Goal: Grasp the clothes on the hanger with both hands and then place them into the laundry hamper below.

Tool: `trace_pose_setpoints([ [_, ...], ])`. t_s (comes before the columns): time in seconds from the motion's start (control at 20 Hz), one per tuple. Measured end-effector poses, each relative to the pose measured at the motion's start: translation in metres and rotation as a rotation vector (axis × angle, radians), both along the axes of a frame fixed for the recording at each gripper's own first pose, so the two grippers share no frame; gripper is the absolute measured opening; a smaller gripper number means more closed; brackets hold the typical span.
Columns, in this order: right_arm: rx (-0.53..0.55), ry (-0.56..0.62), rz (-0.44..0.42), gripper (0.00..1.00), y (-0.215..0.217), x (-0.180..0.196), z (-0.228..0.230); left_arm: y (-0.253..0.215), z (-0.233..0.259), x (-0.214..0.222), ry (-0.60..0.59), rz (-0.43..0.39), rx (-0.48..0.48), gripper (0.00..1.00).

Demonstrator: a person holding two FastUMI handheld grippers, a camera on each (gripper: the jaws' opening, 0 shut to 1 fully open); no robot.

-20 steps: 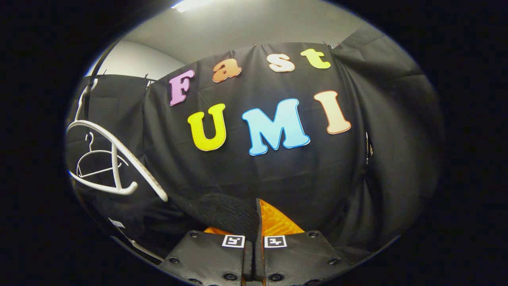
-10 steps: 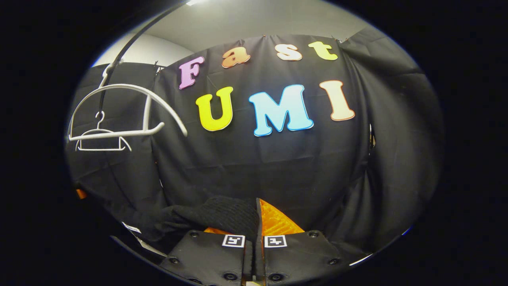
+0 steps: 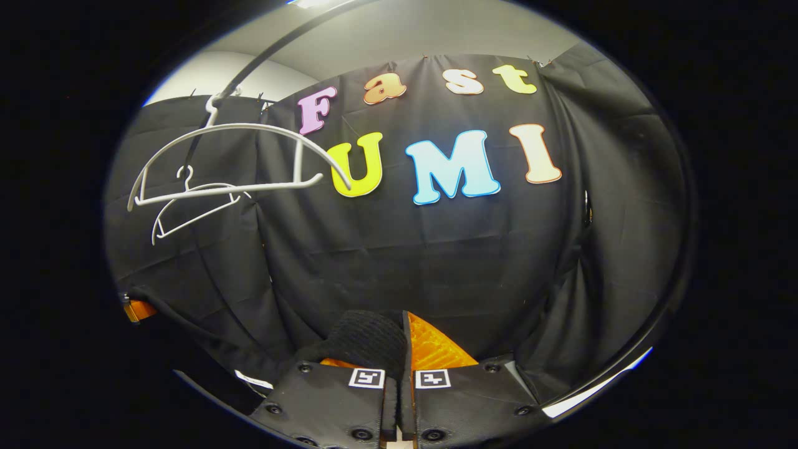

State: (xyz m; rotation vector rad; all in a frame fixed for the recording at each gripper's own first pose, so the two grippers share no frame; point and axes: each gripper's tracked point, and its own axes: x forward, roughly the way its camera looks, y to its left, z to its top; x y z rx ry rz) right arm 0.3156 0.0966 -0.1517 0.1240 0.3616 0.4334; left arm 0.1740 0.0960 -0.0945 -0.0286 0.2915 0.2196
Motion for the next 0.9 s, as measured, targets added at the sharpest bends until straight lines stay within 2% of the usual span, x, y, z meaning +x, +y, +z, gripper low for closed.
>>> trace_pose_setpoints([
  [0.15,-0.014,-0.014,0.021,0.04,0.009,-0.034,0.009,-0.027,0.006,-0.005,-0.022,-0.058,-0.026,0.04],
  [0.35,-0.008,-0.006,0.056,0.04,0.027,-0.075,0.014,-0.052,0.013,0.012,-0.05,-0.137,-0.033,0.04],
  [0.5,-0.003,-0.004,0.087,0.04,0.041,-0.099,0.019,-0.074,0.013,-0.001,-0.066,-0.189,-0.044,0.04],
  [0.7,0.03,0.016,0.122,0.04,0.065,-0.126,0.009,-0.089,0.004,-0.017,-0.076,-0.235,-0.055,0.05],
  [0.9,0.012,0.056,0.122,0.03,0.077,-0.138,-0.022,-0.085,-0.032,-0.013,-0.045,-0.23,-0.06,0.05],
])
